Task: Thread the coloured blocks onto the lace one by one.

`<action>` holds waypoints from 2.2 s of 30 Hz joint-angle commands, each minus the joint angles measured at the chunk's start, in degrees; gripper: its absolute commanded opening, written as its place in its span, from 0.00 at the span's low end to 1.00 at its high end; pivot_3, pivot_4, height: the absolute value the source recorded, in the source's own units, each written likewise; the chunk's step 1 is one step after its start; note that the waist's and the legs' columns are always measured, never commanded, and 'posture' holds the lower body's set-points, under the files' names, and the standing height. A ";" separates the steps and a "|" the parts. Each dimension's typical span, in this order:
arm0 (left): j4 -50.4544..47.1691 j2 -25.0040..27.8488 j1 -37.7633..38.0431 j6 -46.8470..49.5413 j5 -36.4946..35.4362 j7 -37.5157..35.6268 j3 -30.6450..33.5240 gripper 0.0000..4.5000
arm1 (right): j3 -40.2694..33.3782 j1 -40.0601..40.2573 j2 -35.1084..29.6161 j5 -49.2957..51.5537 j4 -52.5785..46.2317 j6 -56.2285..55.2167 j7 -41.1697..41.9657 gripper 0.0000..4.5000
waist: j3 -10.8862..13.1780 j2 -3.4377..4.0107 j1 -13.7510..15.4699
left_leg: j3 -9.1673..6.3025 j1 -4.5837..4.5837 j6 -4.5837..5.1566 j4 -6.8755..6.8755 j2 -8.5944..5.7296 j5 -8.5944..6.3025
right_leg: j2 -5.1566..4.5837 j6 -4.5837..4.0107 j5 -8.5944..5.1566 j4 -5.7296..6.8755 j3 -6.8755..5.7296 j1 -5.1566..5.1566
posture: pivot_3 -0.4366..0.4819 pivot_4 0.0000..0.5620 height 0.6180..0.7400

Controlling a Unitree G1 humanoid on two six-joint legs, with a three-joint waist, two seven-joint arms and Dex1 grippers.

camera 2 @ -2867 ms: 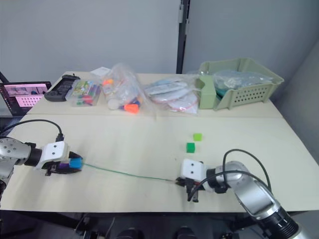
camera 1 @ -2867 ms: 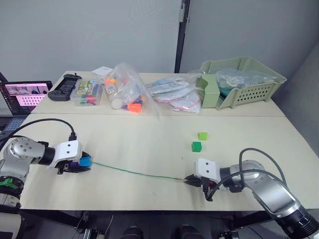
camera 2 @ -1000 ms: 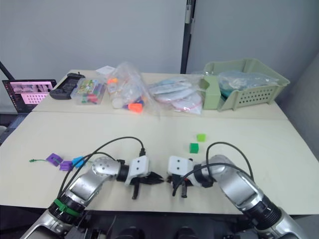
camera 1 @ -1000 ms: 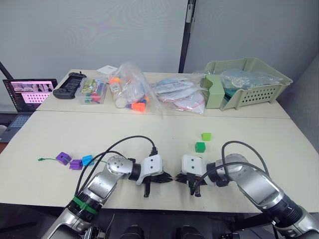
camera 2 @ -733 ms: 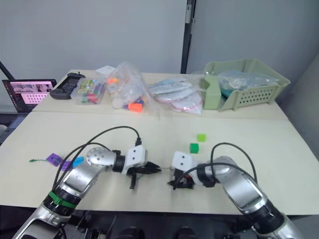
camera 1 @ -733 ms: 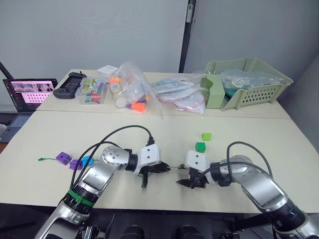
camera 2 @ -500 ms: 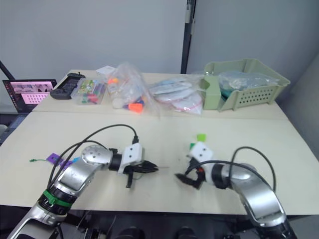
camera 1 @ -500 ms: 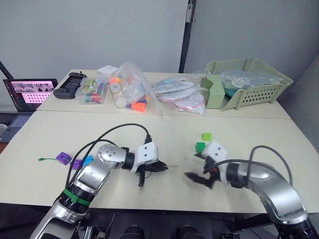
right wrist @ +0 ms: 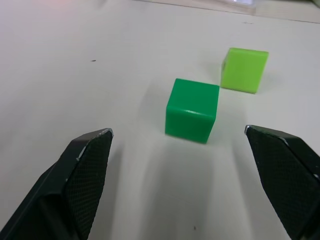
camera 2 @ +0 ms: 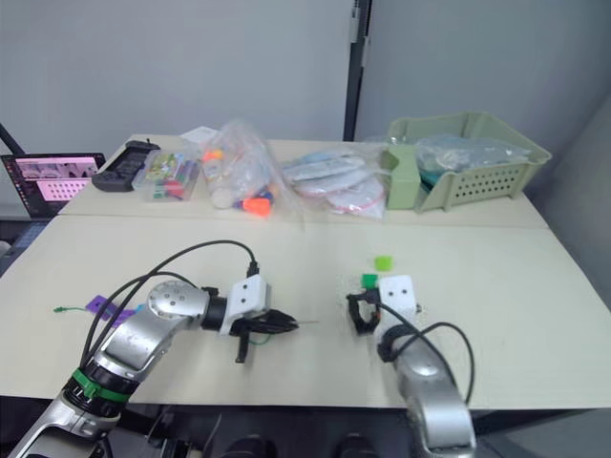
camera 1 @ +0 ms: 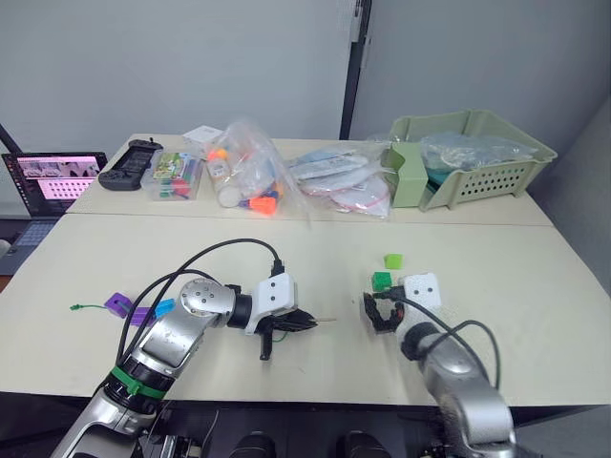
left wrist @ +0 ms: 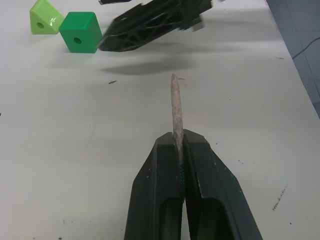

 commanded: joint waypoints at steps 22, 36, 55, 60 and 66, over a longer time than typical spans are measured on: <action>-3.51 0.95 1.09 0.98 -1.38 1.21 1.12 0.00 | 0.47 -3.39 5.79 0.01 9.40 -12.79 -5.44 0.26 | 0.00 0.01 -0.67 | -0.08 0.01 0.00 -0.10 0.02 0.00 | 0.00 -0.01 0.00 -0.01 0.01 -0.01 | 0.48 0.27 1.00; -2.67 2.36 0.62 0.54 -1.60 -0.60 1.07 0.00 | 14.95 16.39 8.82 0.78 -16.47 10.16 -8.47 0.26 | -0.01 0.05 -1.17 | -0.12 0.04 0.00 -0.14 0.08 0.00 | -0.02 0.00 -0.02 -0.06 0.02 -0.01 | 0.48 0.27 1.00; -3.57 3.00 1.29 1.15 -1.65 -0.54 1.79 0.00 | 5.33 14.04 -12.76 14.53 -29.64 13.05 13.65 1.00 | -0.03 0.01 -1.15 | -0.10 0.01 0.00 -0.13 0.03 0.00 | -0.04 0.06 -0.05 -0.12 0.01 0.02 | 0.48 0.27 1.00; -4.09 3.26 2.13 1.02 -1.64 -0.41 2.05 0.00 | -1.40 8.31 -30.68 23.56 -21.08 7.00 36.05 1.00 | -0.01 0.00 -1.20 | -0.03 0.05 0.00 -0.12 0.00 0.00 | -0.02 0.06 -0.05 -0.14 -0.01 0.10 | 0.48 0.27 1.00; -9.10 5.35 3.48 5.93 -3.34 -1.87 1.84 0.00 | 5.79 -7.16 -41.78 18.23 1.71 -10.45 54.63 1.00 | 0.02 -0.04 -1.46 | 0.29 0.10 0.00 -0.12 0.01 0.00 | 0.09 0.04 -0.05 -0.15 0.00 0.11 | 0.48 0.27 1.00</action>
